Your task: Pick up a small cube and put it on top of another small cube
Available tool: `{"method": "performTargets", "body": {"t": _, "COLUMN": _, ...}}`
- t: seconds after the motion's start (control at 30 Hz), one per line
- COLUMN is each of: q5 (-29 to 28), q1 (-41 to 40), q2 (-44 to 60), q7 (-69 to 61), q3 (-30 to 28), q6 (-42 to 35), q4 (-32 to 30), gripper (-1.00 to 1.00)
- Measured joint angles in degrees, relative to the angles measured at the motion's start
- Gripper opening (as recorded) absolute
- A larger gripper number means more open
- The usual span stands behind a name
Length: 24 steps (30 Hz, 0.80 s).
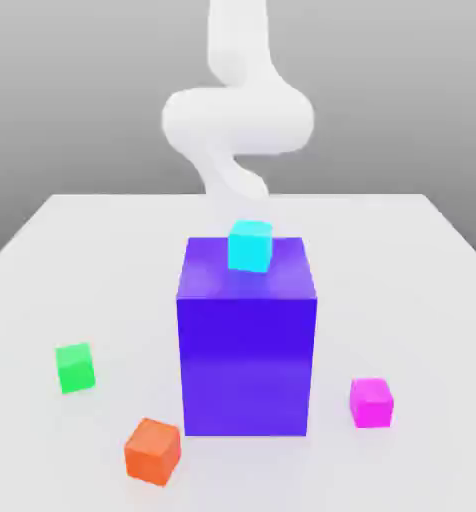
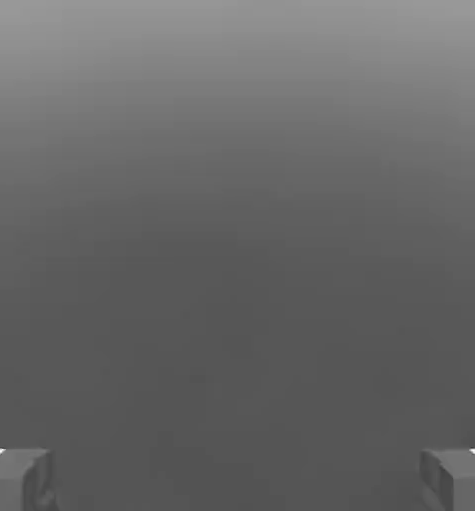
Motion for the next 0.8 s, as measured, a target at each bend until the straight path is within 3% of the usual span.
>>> {"method": "performTargets", "body": {"t": 0.53, "q5": 5.5, "q1": 21.7, "q2": 30.5, "q7": -42.2, "q3": -3.4, "q6": 18.4, "q4": -15.8, "gripper": 0.00}}
{"method": "performTargets", "body": {"t": 0.8, "q5": 0.8, "q1": 27.1, "q2": 45.1, "q7": -56.9, "q3": -1.0, "q6": 27.9, "q4": -23.3, "gripper": 0.00}}
